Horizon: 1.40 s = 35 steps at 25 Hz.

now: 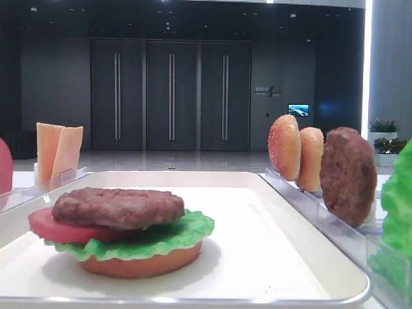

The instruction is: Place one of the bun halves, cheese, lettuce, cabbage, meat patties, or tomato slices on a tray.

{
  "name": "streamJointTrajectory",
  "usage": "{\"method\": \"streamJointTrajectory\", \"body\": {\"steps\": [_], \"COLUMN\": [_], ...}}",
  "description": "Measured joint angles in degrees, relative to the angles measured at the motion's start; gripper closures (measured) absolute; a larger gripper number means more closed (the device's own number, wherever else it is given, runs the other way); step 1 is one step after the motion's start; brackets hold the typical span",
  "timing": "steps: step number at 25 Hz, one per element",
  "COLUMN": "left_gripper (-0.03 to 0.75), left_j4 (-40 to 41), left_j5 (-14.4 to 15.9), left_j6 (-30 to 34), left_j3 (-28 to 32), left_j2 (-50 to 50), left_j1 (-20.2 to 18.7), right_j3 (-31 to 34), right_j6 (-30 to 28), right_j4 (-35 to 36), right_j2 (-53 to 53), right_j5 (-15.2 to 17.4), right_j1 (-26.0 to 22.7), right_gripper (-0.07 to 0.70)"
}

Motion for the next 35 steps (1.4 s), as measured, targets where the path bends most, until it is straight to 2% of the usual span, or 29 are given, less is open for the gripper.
{"method": "streamJointTrajectory", "body": {"steps": [8, 35], "left_gripper": [0.433, 0.433], "left_j4": [0.0, 0.0], "left_j5": [0.0, 0.0], "left_j6": [0.0, 0.0], "left_j3": [0.0, 0.0], "left_j2": [0.0, 0.0], "left_j1": [0.0, 0.0], "right_j3": [0.2, 0.2], "right_j6": [-0.2, -0.3], "right_j4": [0.2, 1.2], "right_j2": [-4.2, -4.4], "right_j5": [-0.9, -1.0], "right_j1": [3.4, 3.4], "right_gripper": [0.334, 0.338]}}
